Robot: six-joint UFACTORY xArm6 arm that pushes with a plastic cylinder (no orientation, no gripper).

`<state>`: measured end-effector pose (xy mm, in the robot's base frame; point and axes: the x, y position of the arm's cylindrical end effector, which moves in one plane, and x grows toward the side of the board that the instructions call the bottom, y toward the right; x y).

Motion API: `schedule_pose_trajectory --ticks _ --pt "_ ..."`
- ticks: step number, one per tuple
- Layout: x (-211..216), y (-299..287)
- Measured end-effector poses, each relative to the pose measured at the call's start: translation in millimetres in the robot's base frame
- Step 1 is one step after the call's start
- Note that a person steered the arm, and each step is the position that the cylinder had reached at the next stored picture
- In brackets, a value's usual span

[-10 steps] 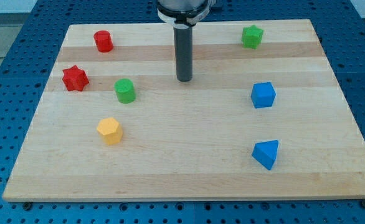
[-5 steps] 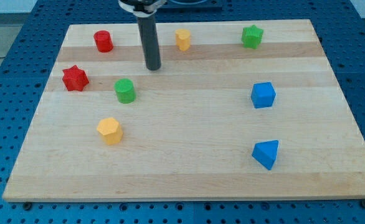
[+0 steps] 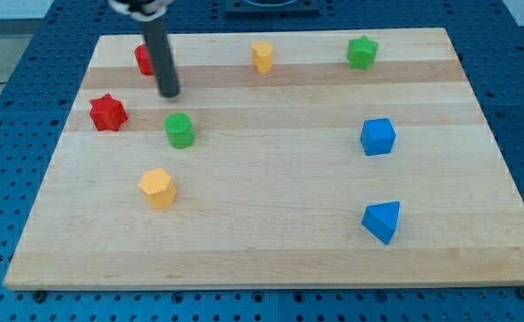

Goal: Push the green circle towards the bottom center

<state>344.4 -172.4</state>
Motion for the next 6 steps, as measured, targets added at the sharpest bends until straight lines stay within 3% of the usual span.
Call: schedule_pose_trajectory --ticks 1,2,3,6 --pt "37 3" --pt "63 56" --pt "119 64" --pt "179 118"
